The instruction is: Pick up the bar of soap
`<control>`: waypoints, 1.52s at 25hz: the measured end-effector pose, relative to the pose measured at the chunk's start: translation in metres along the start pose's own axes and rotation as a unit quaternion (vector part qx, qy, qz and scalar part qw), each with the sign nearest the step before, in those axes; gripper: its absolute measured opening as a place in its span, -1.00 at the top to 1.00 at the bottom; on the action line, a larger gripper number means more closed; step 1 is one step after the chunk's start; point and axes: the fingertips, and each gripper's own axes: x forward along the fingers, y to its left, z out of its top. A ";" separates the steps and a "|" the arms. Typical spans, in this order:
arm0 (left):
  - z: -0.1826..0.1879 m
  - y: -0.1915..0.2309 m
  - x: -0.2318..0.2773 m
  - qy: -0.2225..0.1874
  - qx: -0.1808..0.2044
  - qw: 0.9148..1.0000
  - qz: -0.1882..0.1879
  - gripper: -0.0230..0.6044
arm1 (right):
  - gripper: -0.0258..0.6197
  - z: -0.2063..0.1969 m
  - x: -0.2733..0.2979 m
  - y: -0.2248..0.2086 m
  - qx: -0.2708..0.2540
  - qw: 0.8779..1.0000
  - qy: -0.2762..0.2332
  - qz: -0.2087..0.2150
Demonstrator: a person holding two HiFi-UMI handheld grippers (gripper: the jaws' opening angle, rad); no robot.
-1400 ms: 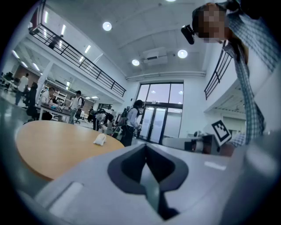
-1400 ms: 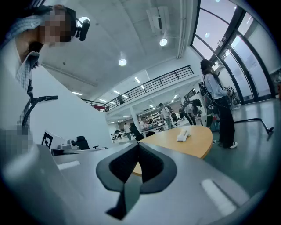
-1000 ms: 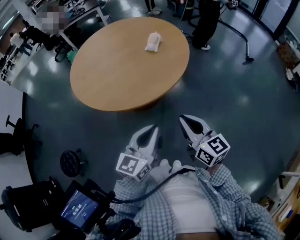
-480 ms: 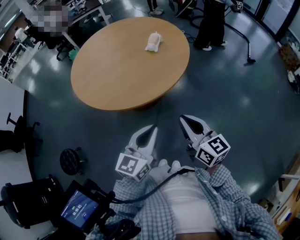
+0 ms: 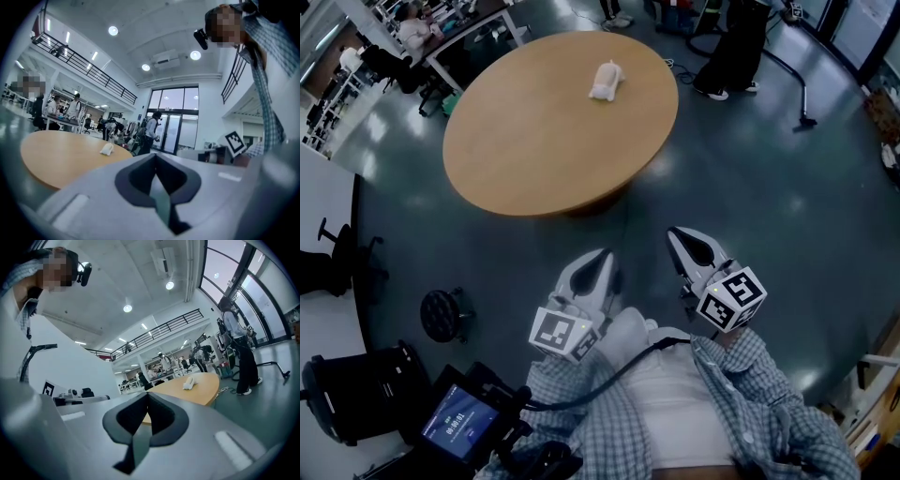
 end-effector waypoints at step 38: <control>0.044 0.229 0.254 0.013 -0.030 0.999 0.024 0.93 | 0.91 0.069 0.275 -0.196 -0.051 0.996 0.078 0.007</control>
